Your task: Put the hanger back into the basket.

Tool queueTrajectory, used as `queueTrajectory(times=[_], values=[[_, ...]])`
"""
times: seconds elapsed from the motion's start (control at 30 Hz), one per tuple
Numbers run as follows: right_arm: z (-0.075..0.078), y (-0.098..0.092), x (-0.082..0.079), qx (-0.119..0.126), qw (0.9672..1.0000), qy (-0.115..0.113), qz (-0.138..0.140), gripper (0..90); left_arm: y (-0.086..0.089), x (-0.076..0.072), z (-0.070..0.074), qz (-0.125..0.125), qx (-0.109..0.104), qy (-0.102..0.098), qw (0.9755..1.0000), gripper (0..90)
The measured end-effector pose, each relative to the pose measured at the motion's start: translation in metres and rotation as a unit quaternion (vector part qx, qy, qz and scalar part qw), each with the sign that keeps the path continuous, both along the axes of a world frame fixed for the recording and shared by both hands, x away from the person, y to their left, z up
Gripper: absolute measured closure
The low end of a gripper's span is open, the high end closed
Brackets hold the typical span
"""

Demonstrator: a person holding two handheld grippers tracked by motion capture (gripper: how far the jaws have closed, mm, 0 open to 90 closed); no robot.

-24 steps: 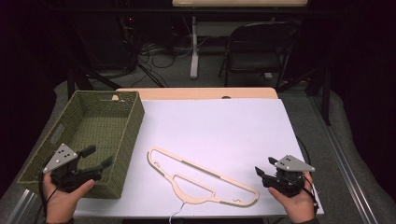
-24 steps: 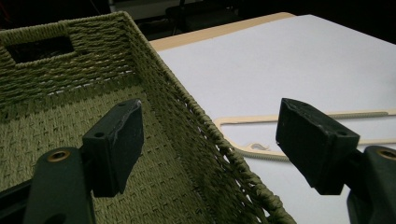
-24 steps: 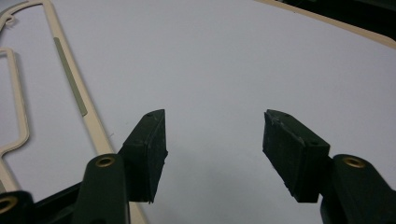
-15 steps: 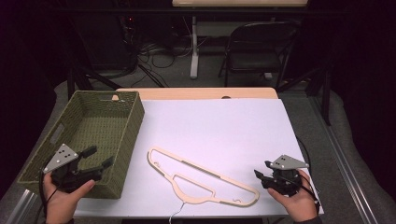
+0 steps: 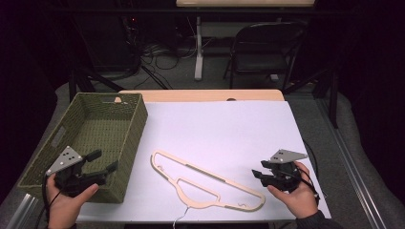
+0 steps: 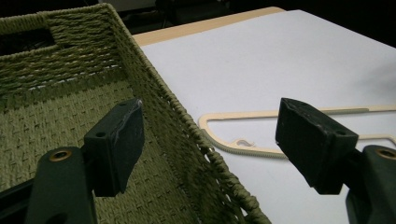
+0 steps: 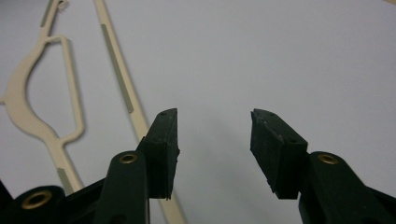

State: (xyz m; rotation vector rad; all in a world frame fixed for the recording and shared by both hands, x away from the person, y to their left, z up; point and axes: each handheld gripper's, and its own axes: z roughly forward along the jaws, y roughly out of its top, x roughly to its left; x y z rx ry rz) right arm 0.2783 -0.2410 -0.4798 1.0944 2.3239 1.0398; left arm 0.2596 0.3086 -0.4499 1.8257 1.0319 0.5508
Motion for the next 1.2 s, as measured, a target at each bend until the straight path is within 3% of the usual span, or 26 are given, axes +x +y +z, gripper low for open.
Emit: queueTrajectory(times=[0.1, 0.23, 0.3, 0.4, 0.6, 0.7, 0.73, 0.83, 0.93, 1.07, 1.2], values=[[0.010, 0.013, 0.005, -0.013, 0.9997, -0.003, 0.019, 51.7, -0.003, 0.001, 0.001, 0.001, 0.005, 0.007, 1.0000, 22.0], [0.021, 0.030, 0.011, -0.024, 0.9990, -0.009, 0.036, 52.8, -0.008, 0.003, 0.004, -0.007, -0.005, 0.012, 0.9999, 22.0], [0.024, 0.036, 0.013, -0.028, 0.9987, -0.013, 0.040, 52.9, -0.011, 0.004, 0.004, -0.028, 0.001, 0.014, 0.9995, 16.1], [0.026, 0.043, 0.017, -0.024, 0.9988, -0.016, 0.038, 52.3, -0.017, 0.009, 0.005, -0.014, 0.008, 0.021, 0.9996, 19.8], [0.026, 0.048, 0.021, -0.029, 0.9988, -0.005, 0.039, 51.8, -0.022, 0.013, 0.007, -0.014, 0.004, 0.019, 0.9997, 21.0], [0.028, 0.048, 0.022, -0.036, 0.9986, 0.014, 0.035, 51.9, -0.024, 0.015, 0.011, -0.016, 0.004, 0.015, 0.9997, 20.9], [0.027, 0.049, 0.023, -0.025, 0.9991, 0.010, 0.033, 51.9, -0.025, 0.015, 0.013, -0.019, 0.003, 0.013, 0.9997, 20.9], [0.031, 0.053, 0.024, -0.037, 0.9982, 0.021, 0.042, 53.5, -0.028, 0.017, 0.017, -0.020, 0.005, 0.006, 0.9998, 20.9], [0.036, 0.062, 0.025, -0.053, 0.9964, 0.024, 0.063, 54.9, -0.036, 0.021, 0.027, -0.031, 0.015, 0.000, 0.9994, 22.1], [0.039, 0.075, 0.027, -0.074, 0.9939, 0.033, 0.075, 53.8, -0.041, 0.028, 0.031, -0.030, 0.019, 0.007, 0.9994, 25.3], [0.037, 0.096, 0.035, -0.104, 0.9858, 0.078, 0.106, 57.4, -0.044, 0.033, 0.028, -0.038, 0.017, 0.009, 0.9991, 28.1]])
